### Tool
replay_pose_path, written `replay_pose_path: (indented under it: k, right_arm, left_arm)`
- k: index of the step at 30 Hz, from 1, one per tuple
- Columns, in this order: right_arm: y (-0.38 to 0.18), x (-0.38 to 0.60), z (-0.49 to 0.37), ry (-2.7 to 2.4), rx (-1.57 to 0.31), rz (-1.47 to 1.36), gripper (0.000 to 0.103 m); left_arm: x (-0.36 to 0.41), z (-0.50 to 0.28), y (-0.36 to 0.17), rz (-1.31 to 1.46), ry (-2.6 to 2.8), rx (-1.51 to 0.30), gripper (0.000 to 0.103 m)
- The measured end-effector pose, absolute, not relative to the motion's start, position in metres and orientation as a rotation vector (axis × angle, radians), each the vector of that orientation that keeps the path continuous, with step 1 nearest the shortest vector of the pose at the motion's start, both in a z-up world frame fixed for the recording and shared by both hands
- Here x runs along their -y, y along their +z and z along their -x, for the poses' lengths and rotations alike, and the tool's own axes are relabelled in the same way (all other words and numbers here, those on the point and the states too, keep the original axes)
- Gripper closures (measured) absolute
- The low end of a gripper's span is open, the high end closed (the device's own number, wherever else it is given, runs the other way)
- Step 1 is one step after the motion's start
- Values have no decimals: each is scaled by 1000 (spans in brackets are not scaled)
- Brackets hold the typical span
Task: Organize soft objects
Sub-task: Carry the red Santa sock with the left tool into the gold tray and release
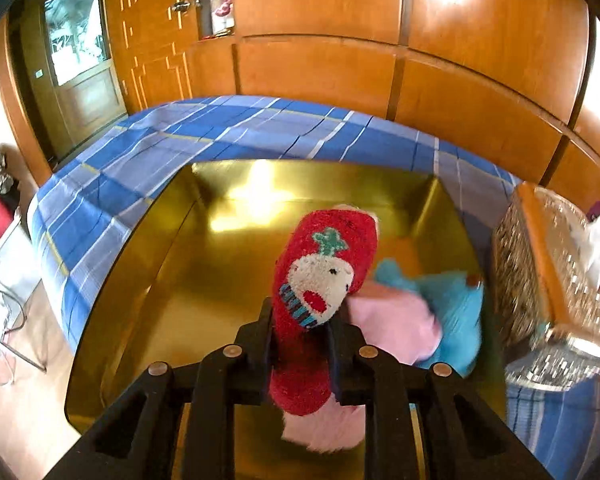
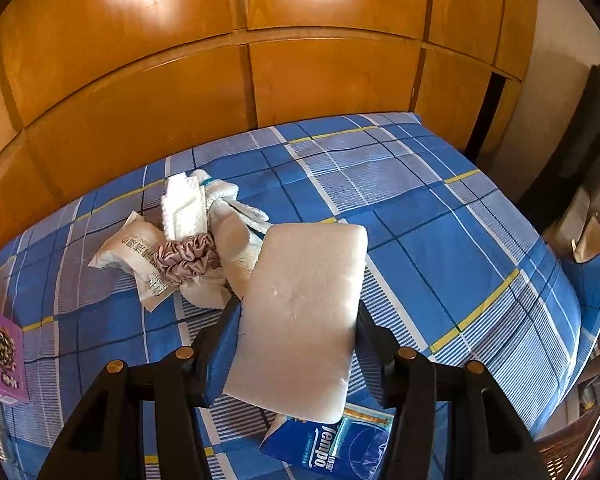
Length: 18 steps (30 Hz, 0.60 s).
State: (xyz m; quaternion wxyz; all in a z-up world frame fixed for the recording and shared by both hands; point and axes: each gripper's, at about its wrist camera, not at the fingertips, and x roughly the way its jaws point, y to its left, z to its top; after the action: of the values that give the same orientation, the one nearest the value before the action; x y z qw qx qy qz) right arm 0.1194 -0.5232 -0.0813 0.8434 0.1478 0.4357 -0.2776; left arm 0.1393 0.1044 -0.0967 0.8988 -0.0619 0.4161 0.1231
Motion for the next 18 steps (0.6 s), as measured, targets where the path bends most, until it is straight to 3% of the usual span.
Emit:
replay_pose_path:
  k: [2,6,9,18]
  right_arm:
    - [-81,519,-122,-584,-924,-284,49]
    - [-82,513,-125,-582,-935,-242,49]
    - [-84,508,-130,-580,-955,-200,49]
    - [-48,467,-173,-501,-911,-139,49]
  left_arm:
    - [-105,-134,-98,129,256,-856,73]
    - [-107,-120,-91,124,262,-822,48]
    - [-105,-110,-82,111,246,-796,37]
    - [-80,-87,-56,30,151,-725,28]
